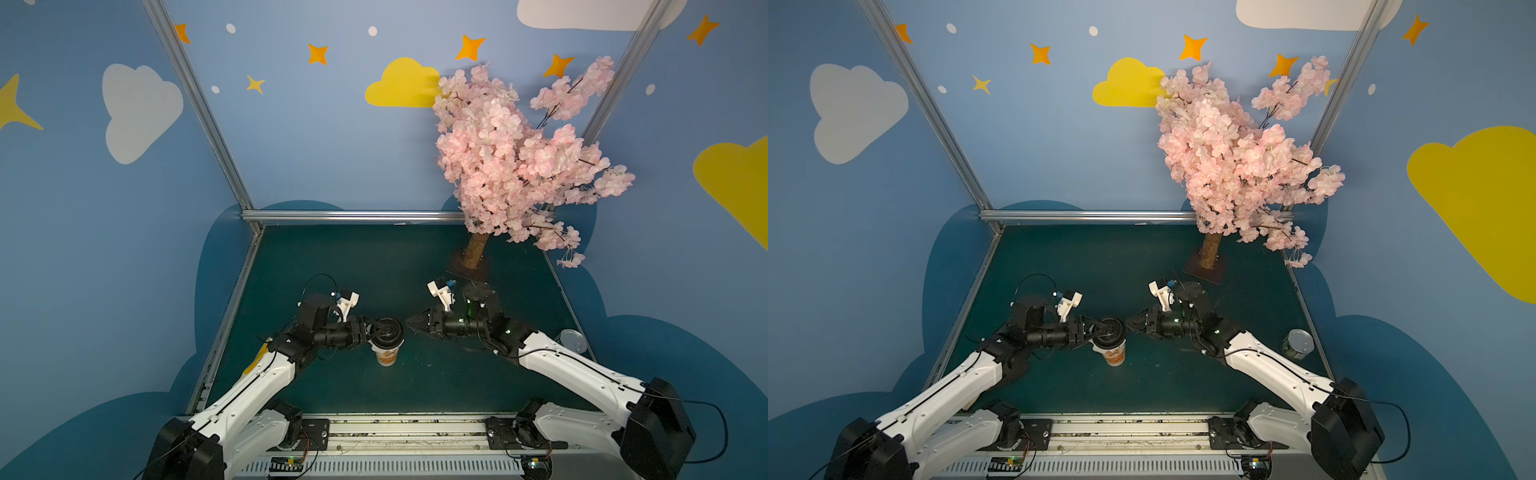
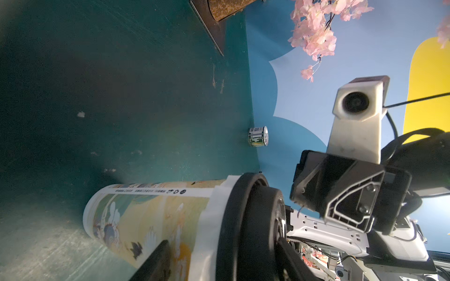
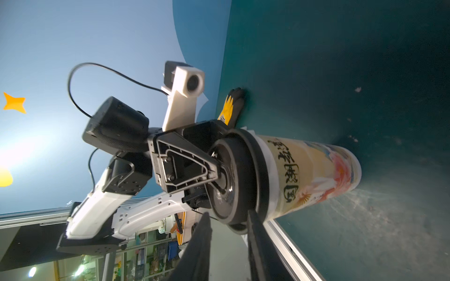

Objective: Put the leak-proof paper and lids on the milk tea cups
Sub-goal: Secure the cup lid on the cup.

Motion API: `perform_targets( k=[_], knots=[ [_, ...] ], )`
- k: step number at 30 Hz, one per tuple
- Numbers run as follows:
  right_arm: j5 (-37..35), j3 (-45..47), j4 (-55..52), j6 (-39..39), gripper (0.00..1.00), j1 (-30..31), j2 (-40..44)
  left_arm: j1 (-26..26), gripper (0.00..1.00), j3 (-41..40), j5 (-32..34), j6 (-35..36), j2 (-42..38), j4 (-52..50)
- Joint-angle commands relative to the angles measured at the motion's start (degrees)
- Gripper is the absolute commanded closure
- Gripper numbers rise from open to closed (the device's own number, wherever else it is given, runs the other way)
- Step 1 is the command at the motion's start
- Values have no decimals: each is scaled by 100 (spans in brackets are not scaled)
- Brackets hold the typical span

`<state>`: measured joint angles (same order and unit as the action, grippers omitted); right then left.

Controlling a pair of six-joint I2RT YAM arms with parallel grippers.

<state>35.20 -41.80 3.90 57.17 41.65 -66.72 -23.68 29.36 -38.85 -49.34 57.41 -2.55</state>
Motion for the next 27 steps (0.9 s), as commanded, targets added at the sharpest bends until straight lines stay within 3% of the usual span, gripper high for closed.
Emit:
perform_targets(
  k=[1,27],
  knots=[
    [335,-111,112,-74,75,-79,-233,-49,35,-431,545,107,303,-1417],
    [516,-300,391,-98,84,0,-1705,-142,37,-552,559,31,246,-1381]
  ],
)
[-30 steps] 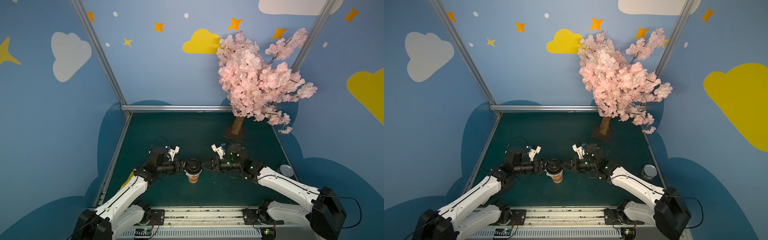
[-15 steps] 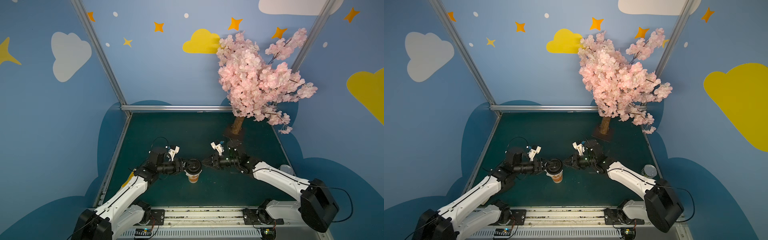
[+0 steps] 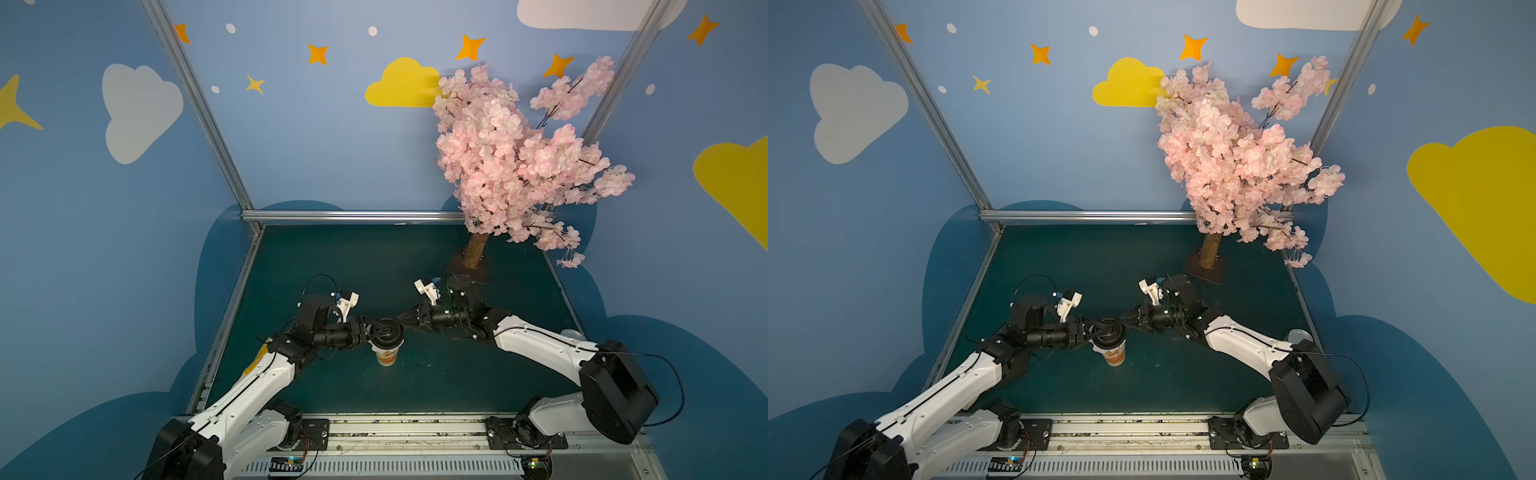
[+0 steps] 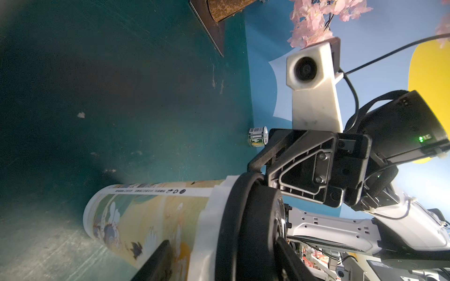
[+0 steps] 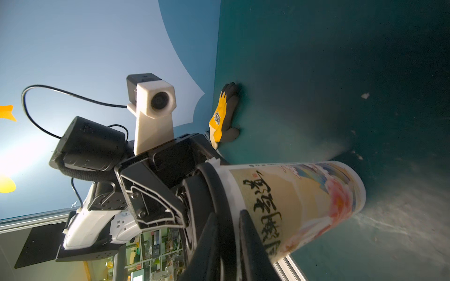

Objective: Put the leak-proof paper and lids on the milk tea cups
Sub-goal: Secure the cup lid on the cup.

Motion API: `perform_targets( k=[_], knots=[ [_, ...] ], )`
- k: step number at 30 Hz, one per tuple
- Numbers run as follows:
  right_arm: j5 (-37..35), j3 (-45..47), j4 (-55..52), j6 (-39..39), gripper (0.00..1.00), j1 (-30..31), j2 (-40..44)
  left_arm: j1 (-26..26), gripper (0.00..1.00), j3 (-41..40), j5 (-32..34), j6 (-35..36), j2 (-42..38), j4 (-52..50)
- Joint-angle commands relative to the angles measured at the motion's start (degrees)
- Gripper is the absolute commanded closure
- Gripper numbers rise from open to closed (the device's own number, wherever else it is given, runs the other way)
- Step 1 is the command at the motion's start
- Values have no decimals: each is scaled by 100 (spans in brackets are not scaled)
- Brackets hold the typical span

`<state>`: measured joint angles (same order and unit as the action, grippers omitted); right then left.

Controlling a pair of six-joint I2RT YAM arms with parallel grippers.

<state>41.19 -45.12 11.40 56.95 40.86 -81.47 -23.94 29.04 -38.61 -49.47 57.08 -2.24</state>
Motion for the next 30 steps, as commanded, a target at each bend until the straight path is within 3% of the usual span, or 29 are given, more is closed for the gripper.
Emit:
perform_targets(
  k=[1,15,21,24,28,30],
  knots=[
    [-97,94,-358,-80,84,92,-270,-123,37,-537,534,21,283,-1387],
    [-349,630,-472,-245,87,350,-897,-159,37,-574,556,17,312,-1349],
    [-479,369,-913,-479,85,343,-539,-154,37,-600,572,8,289,-1349],
    [-636,140,-984,-590,73,308,173,-157,37,-605,574,15,261,-1383],
    [-1067,-116,-1341,-773,48,260,1083,-159,37,-627,616,7,247,-1386],
    [-1304,-59,-1442,-650,40,273,1382,-157,37,-616,625,-1,273,-1371]
  ],
)
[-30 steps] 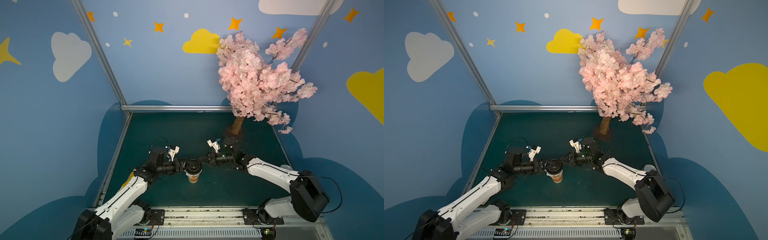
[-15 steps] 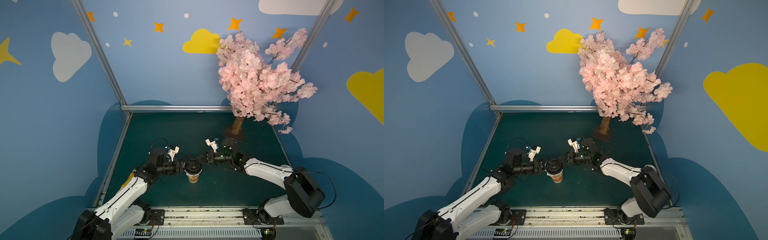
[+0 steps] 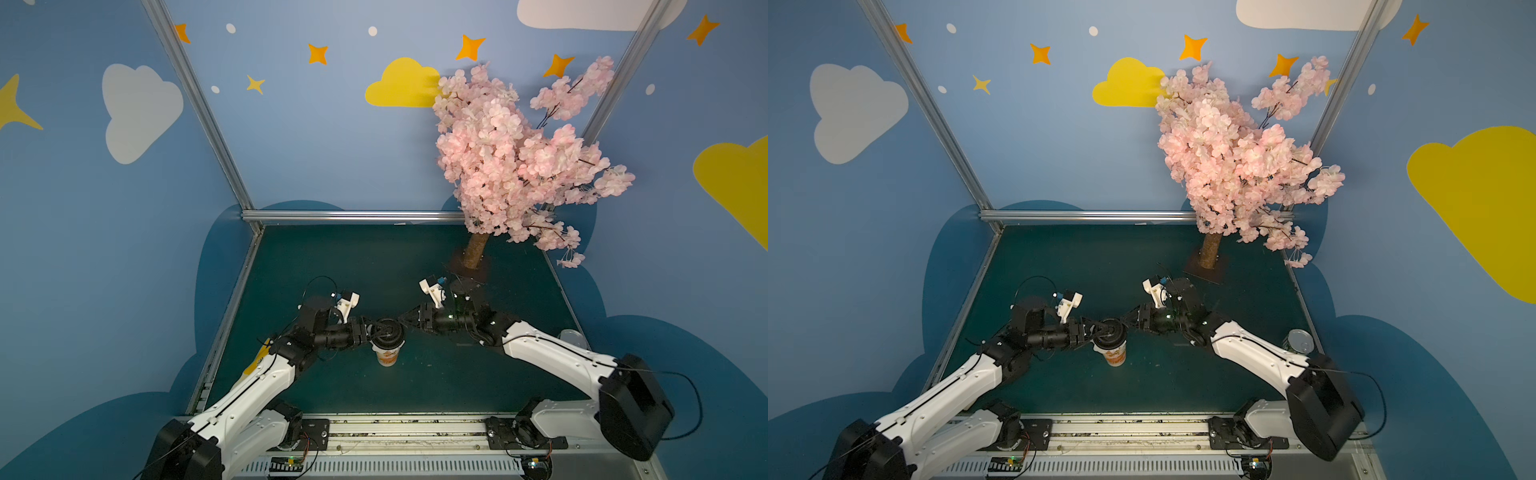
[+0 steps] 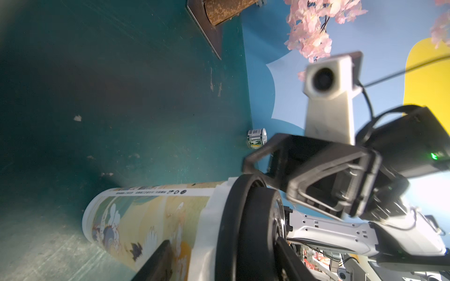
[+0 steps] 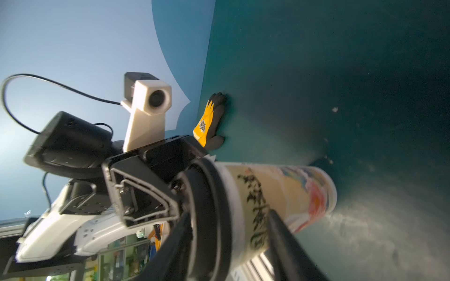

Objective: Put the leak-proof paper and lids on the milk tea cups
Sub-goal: Secure the cup lid on the cup.

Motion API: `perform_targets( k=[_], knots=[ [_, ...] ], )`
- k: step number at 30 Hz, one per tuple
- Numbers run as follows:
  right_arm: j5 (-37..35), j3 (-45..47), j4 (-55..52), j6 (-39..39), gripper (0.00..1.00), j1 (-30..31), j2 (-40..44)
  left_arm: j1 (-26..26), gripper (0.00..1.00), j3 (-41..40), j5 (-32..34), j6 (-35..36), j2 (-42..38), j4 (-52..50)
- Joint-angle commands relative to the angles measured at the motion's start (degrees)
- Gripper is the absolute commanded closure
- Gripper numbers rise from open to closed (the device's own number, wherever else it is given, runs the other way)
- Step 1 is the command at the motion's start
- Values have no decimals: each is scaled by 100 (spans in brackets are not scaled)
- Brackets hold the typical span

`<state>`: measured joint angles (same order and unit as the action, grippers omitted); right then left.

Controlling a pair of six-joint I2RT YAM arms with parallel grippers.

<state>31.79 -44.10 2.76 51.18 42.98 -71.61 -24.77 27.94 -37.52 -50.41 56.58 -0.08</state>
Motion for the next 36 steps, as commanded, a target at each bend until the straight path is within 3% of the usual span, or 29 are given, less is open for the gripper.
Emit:
perform_targets(
  k=[1,5,10,16,25,36],
  knots=[
    [-522,-68,-529,90,38,124,526,-71,37,-509,517,85,332,-1576],
    [-1633,288,-413,1064,39,856,877,-71,37,-482,548,58,376,-1563],
    [-3281,394,-355,1996,46,2000,1097,-80,37,-492,555,56,346,-1574],
    [-4307,379,-97,2856,46,2865,670,-86,37,-483,585,58,326,-1596],
    [-4868,268,27,3156,49,3008,316,-82,37,-464,614,58,266,-1628],
    [-4912,350,-188,3523,57,2968,-61,-80,37,-474,599,58,331,-1601]
  ],
)
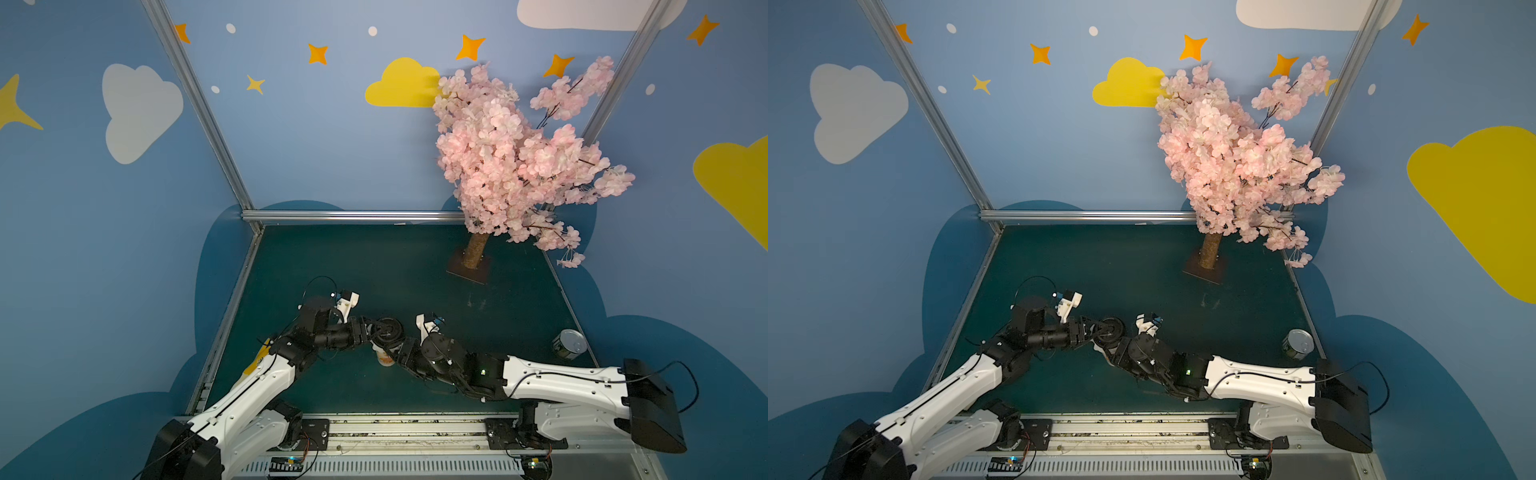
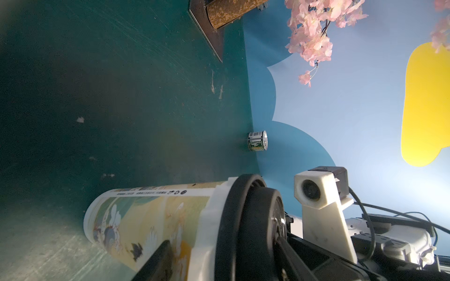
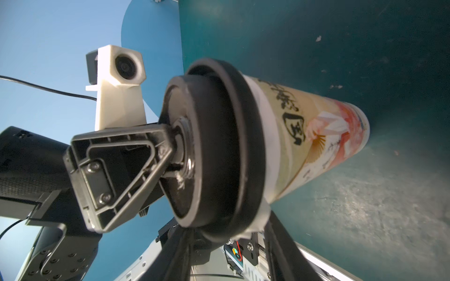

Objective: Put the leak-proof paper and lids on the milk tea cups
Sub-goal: Secure the cup lid on the cup.

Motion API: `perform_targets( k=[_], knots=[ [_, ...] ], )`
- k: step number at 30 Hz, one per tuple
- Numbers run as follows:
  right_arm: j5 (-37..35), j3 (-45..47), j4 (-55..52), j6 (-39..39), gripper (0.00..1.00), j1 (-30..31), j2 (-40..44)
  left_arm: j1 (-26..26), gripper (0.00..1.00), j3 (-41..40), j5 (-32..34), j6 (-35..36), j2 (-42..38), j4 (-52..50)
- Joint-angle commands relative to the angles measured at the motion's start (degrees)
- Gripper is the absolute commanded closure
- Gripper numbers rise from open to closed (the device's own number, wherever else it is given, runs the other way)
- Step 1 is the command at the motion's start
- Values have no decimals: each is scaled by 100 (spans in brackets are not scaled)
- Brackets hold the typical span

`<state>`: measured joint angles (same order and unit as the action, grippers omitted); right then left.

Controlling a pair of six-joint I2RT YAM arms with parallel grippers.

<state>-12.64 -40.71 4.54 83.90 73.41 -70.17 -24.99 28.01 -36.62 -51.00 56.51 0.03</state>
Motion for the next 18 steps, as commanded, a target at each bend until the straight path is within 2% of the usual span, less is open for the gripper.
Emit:
perform_targets(
  k=[1,9,18],
  knots=[
    [-485,42,-438,354,59,-75,-226,-59,38,-481,519,117,339,-1612],
    [-546,-15,-1646,1045,67,-68,-611,-61,38,-498,515,117,377,-1588],
    [-549,-50,-2499,1534,71,-72,-955,-60,38,-489,512,126,402,-1593]
  ],
)
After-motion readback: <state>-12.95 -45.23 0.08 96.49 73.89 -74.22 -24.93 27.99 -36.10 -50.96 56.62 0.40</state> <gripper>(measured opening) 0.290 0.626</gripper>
